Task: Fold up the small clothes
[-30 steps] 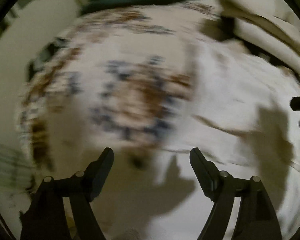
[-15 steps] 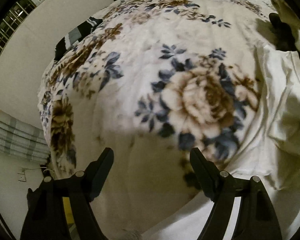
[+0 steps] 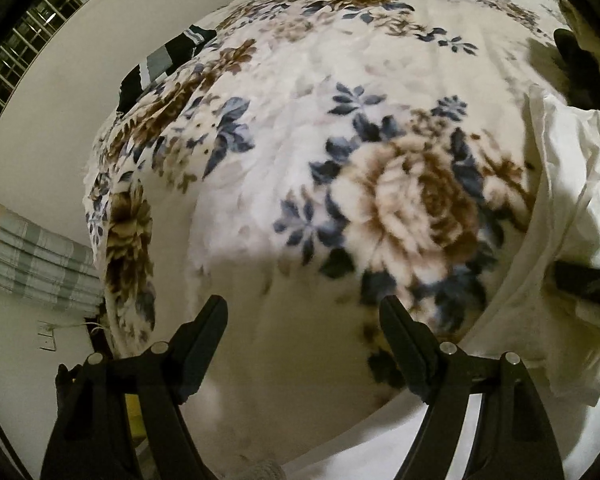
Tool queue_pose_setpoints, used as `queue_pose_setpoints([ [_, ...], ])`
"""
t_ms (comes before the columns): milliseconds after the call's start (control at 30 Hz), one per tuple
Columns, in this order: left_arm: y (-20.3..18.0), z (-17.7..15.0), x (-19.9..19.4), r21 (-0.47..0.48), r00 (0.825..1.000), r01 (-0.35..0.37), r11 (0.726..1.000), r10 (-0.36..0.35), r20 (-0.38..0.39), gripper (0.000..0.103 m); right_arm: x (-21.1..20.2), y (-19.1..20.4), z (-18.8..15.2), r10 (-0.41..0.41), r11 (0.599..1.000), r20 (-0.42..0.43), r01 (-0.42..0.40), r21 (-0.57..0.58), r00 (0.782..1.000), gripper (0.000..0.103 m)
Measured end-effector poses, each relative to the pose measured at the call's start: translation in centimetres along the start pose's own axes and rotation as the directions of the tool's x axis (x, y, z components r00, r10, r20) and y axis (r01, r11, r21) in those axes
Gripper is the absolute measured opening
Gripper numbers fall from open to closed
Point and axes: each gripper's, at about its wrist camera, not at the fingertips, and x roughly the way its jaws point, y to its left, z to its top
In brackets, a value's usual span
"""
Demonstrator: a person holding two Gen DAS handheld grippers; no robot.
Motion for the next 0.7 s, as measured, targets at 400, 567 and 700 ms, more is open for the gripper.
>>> queue_pose_setpoints([
  [400,-0.4,0.4,-0.1,-0.014,0.999,0.037,0.999,-0.037,-0.007,0.077,-4.4,-12.6,-1.1,-0.218,0.896,0.009,0.196,0.399,0.976,0.009],
  [567,-1.3,0.5,-0.5,-0.002,0.999,0.052,0.999,-0.052,0.001,0.077,-9.1,-17.2,-1.6,-0.212,0.866,0.048,0.165,0.472,0.976,0.040],
  [700,-2.0,0.4,-0.9,0.025,0.998,0.056,0.998,-0.057,0.014,0.077,-8.4,-14.9,-0.2,-0.067,0.941,0.084,0.035,0.338,0.994,0.052],
])
